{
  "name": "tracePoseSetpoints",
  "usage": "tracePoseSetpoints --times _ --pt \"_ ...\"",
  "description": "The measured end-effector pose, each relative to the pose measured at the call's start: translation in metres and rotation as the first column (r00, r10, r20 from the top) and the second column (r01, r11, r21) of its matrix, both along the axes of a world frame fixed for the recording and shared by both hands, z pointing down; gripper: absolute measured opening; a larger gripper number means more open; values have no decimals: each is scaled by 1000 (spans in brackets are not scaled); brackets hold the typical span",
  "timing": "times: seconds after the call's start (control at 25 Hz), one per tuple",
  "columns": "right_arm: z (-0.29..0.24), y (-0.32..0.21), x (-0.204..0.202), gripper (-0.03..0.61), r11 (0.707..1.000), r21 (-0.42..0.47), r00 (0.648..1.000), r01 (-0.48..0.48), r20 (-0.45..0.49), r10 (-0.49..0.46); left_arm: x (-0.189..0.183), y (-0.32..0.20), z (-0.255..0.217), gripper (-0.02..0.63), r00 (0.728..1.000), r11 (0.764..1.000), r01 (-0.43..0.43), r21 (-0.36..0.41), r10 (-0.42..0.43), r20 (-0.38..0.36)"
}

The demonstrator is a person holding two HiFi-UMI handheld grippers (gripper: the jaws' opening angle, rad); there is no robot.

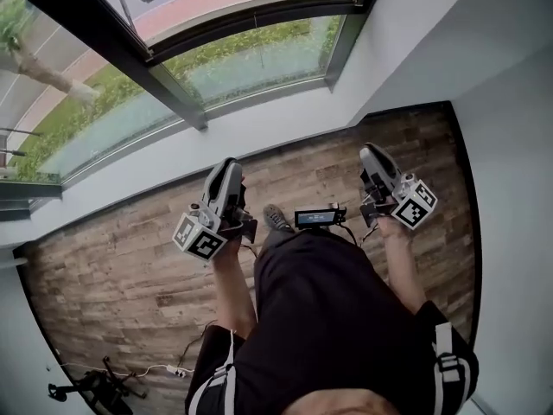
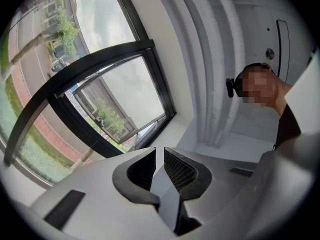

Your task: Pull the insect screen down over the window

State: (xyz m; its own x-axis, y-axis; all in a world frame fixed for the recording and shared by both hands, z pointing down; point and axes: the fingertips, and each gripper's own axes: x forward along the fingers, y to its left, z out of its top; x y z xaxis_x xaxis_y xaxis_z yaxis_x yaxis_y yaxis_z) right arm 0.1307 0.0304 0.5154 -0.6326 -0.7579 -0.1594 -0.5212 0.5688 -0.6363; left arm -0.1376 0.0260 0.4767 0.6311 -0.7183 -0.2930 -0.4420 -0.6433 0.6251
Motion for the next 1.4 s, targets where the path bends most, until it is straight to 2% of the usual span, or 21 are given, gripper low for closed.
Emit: tracePoseSetpoints --times 0.16,0.36,0.68,1.16,1.4 --pt "21 33 38 37 999 -46 999 -13 43 15 48 26 -2 49 998 999 -39 -12 40 49" --pt "31 51 55 25 997 -64 997 32 73 -27 71 53 -4 49 996 999 -24 -36 27 84" --pt "37 69 54 9 992 -35 989 122 86 -119 80 96 14 49 993 995 37 -89 -26 118" --pt "39 96 93 9 998 -13 992 60 108 -59 107 109 7 49 993 998 -1 -63 9 122" --pt "30 108 90 9 999 -11 992 53 116 -51 103 118 -7 49 993 999 -7 -54 13 115"
